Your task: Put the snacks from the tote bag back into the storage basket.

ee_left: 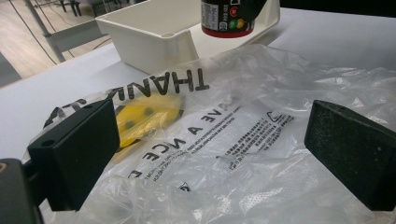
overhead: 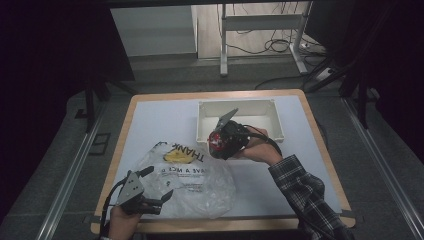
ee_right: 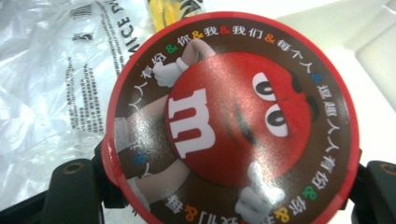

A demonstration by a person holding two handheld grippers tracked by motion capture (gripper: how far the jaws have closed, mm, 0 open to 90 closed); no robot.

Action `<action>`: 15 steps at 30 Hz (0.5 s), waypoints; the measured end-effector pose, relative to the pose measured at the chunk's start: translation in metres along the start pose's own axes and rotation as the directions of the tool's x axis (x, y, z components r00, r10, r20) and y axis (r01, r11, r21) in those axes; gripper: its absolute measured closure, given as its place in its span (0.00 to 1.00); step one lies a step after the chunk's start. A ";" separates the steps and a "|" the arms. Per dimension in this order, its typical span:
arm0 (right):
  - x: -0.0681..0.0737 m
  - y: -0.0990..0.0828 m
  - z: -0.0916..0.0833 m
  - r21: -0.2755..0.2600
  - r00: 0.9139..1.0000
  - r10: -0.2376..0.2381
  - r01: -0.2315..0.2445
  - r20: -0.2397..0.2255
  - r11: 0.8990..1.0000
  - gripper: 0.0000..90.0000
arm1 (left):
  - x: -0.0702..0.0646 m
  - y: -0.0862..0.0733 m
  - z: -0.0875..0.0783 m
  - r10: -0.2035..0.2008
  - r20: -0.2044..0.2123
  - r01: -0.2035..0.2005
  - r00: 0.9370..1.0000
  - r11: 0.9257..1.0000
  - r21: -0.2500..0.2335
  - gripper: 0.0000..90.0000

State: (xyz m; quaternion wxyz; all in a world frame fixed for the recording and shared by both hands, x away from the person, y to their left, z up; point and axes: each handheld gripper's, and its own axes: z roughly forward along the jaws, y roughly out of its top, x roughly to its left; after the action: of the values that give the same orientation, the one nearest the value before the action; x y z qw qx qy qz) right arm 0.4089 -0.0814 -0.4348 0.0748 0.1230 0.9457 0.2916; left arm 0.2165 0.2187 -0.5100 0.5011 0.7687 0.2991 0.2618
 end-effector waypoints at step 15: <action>-0.022 0.003 0.007 -0.005 1.000 0.007 -0.007 0.026 1.000 0.29 | -0.001 0.000 0.001 -0.001 -0.002 0.001 1.000 1.000 0.006 0.04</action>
State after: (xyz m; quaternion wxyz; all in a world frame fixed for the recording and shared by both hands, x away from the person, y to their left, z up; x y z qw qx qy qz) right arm 0.4324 -0.0814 -0.4376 0.0862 0.1298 0.9434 0.2927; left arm 0.2168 0.2177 -0.5105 0.4986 0.7698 0.3009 0.2611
